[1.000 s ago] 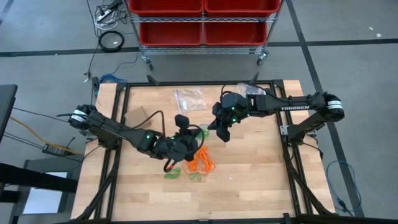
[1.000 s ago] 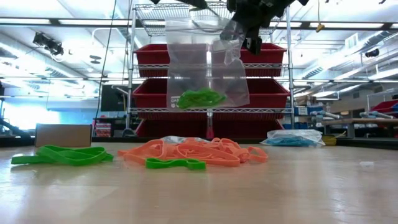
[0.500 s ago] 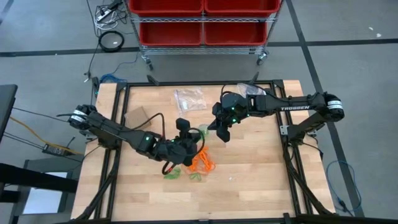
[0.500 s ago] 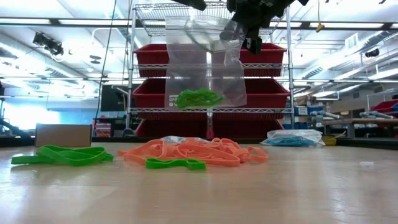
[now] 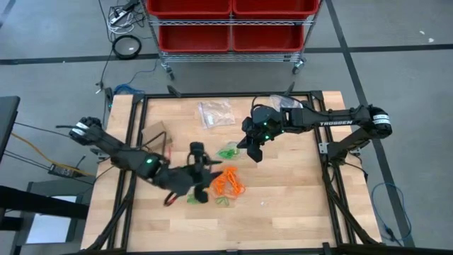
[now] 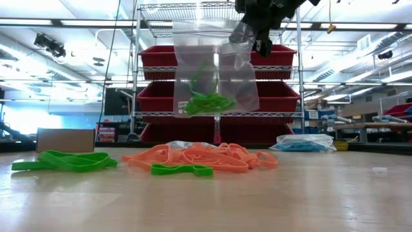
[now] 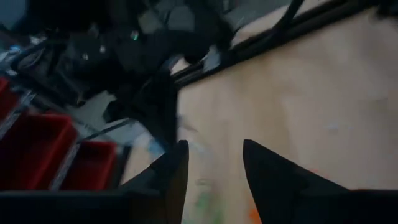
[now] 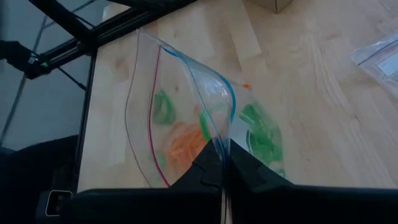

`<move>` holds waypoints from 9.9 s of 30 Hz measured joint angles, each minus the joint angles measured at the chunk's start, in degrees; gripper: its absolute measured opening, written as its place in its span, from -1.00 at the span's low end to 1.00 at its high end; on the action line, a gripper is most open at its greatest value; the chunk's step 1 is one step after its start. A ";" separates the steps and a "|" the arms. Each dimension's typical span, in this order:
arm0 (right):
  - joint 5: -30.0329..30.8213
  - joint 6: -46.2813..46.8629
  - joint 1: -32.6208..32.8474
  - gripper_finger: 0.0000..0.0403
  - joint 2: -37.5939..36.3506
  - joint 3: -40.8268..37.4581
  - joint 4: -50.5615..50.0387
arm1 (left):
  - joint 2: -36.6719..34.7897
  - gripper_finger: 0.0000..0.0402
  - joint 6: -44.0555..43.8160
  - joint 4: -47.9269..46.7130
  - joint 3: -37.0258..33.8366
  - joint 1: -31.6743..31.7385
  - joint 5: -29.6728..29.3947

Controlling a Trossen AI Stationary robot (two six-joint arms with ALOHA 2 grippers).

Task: Sort rubber bands
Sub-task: Put the green rubber band into the transparent zip bag

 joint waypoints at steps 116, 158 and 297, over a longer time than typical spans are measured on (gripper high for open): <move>-0.98 -1.21 0.15 -1.00 0.00 0.02 0.85 | 13.67 -0.78 7.20 -11.82 12.24 9.51 -4.14; -1.01 -1.11 0.22 -1.00 0.00 0.02 1.04 | 7.24 -0.23 -47.90 14.60 -37.86 -8.98 14.12; -1.03 -2.17 0.68 -1.00 0.00 0.02 2.23 | 6.08 -0.88 -27.08 8.43 -21.24 -0.32 19.12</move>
